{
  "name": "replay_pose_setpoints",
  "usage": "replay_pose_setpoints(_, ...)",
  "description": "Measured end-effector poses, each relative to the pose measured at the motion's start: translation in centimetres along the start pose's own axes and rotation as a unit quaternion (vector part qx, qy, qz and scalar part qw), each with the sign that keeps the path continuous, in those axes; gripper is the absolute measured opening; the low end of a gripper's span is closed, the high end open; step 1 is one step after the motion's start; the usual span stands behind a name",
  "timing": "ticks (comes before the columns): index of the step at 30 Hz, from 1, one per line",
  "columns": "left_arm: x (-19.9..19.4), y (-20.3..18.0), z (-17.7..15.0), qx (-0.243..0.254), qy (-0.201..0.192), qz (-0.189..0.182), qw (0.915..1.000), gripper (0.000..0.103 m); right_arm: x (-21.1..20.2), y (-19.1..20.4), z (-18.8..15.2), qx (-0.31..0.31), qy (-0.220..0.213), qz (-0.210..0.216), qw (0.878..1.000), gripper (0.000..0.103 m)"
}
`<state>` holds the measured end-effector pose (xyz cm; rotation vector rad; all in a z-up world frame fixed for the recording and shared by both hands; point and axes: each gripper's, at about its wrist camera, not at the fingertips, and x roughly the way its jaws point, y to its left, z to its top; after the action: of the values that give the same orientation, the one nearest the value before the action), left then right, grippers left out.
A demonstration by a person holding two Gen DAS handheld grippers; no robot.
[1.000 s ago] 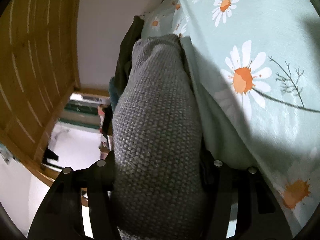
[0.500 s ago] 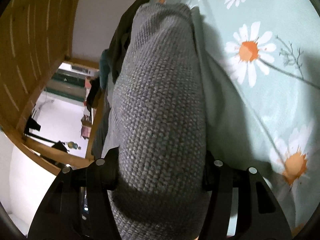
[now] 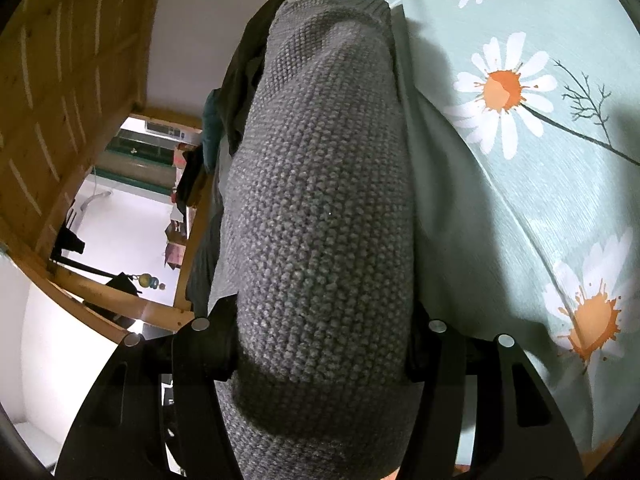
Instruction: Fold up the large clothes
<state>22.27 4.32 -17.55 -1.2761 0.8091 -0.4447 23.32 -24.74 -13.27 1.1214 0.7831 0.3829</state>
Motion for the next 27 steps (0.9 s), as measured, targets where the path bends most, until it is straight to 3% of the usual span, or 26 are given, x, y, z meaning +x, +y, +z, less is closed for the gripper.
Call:
replay_pose_setpoints(3, -0.5, 0.6, 1.1, -0.075, -0.027, -0.041, 0.9960, 0.097, 0.2, 0.2, -0.3, -0.010, 0.011, 0.000, 1.000, 0.058)
replay_pose_setpoints(5, -0.5, 0.6, 1.9, -0.085, -0.031, -0.041, 0.9951, 0.097, 0.7, 0.5, -0.6, -0.021, 0.026, -0.001, 0.999, 0.058)
replay_pose_setpoints(10, 0.5, -2.5, 1.6, 0.030, 0.038, 0.023, 0.9986, 0.097, 1.0, 1.2, -0.7, -0.043, 0.051, -0.005, 0.998, 0.059)
replay_pose_setpoints(13, 0.2, -3.4, 1.2, 0.072, 0.052, 0.026, 0.9957, 0.097, 0.9, 1.8, -1.2, -0.069, 0.087, 0.040, 0.993, 0.059)
replay_pose_setpoints(16, 0.0, -2.3, 2.6, 0.045, 0.059, 0.008, 0.9972, 0.098, 1.1, 1.8, -1.8, -0.075, 0.122, 0.064, 0.988, 0.059)
replay_pose_setpoints(20, 1.5, 0.8, 3.5, -0.004, 0.112, 0.056, 0.9921, 0.098, 2.2, -1.2, -2.2, -0.022, 0.139, 0.048, 0.989, 0.068)
replay_pose_setpoints(22, 2.0, 1.2, 3.6, -0.015, 0.117, 0.056, 0.9914, 0.098, 2.6, -2.0, -2.3, 0.006, 0.146, 0.063, 0.987, 0.092)
replay_pose_setpoints(23, 2.2, 1.0, 3.6, -0.022, 0.121, 0.059, 0.9906, 0.098, 2.8, -1.8, -2.4, 0.009, 0.144, 0.076, 0.987, 0.094)
replay_pose_setpoints(26, 2.7, 0.5, 4.2, -0.025, 0.138, 0.050, 0.9888, 0.098, 2.5, 0.4, -3.3, -0.065, 0.145, 0.053, 0.986, 0.090)
replay_pose_setpoints(27, 2.6, 0.5, 4.6, -0.027, 0.139, 0.033, 0.9894, 0.098, 2.3, 0.5, -3.3, -0.060, 0.142, 0.068, 0.986, 0.081)
